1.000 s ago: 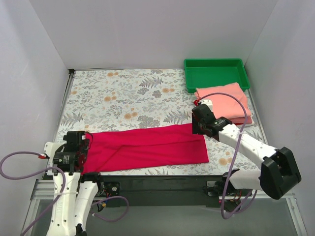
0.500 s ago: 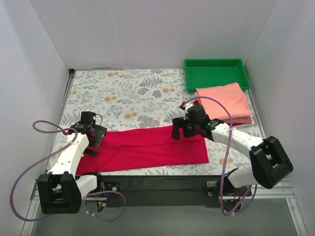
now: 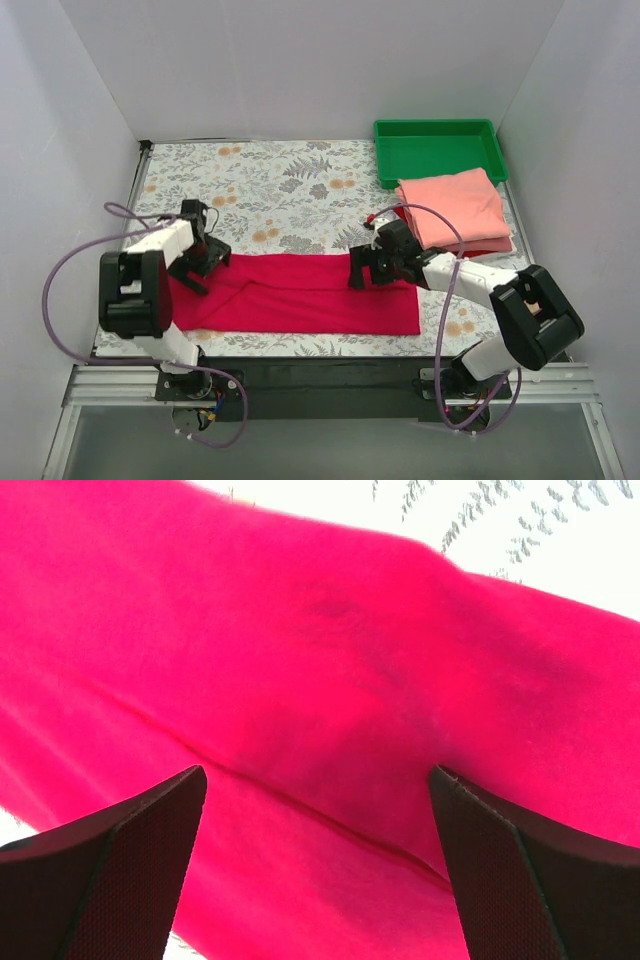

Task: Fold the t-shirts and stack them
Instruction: Fold the tshirt

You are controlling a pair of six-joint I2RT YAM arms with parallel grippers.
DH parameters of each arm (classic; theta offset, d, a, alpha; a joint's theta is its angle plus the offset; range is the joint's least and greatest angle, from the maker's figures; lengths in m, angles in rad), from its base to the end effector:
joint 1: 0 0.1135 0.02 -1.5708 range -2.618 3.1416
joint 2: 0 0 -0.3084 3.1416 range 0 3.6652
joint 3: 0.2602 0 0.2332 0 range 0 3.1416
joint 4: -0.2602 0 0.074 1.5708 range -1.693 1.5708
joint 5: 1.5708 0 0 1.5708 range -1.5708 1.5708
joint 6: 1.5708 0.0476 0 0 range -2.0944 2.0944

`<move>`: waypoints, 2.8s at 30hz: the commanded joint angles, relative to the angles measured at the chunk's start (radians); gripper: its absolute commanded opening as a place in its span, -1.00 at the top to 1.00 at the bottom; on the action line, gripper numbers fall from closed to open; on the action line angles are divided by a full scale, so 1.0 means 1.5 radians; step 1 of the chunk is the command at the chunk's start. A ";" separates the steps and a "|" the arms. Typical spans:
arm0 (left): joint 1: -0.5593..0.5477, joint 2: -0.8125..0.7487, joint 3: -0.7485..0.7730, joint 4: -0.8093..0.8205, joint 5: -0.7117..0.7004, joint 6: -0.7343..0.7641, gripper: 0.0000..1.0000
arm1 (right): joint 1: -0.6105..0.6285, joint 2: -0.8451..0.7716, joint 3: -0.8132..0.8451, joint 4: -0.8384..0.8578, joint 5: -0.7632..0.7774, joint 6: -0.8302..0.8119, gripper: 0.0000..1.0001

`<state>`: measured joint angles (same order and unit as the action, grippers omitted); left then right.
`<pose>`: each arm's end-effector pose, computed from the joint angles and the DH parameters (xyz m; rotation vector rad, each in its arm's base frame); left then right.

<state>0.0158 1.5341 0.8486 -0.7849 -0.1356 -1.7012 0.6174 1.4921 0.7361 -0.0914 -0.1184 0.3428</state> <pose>0.2331 0.0101 0.2049 -2.2573 1.9358 0.0228 0.2260 0.1673 0.2191 -0.3967 2.4625 0.5668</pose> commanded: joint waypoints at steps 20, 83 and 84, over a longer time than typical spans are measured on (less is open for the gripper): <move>-0.176 0.751 0.966 0.213 0.235 0.148 -0.93 | 0.337 -0.227 -0.164 0.010 -0.075 0.155 -0.97; -0.301 0.604 0.966 -0.044 -0.248 0.221 0.27 | 0.197 -0.453 -0.187 -0.259 0.303 0.200 -0.97; -0.302 0.602 0.962 -0.049 -0.252 0.220 0.28 | 0.198 -0.453 -0.188 -0.257 0.303 0.201 -0.97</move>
<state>-0.4358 2.5561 2.3100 -0.8230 -0.4618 -1.3575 0.9165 0.8253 0.4419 -0.4774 0.3191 0.6365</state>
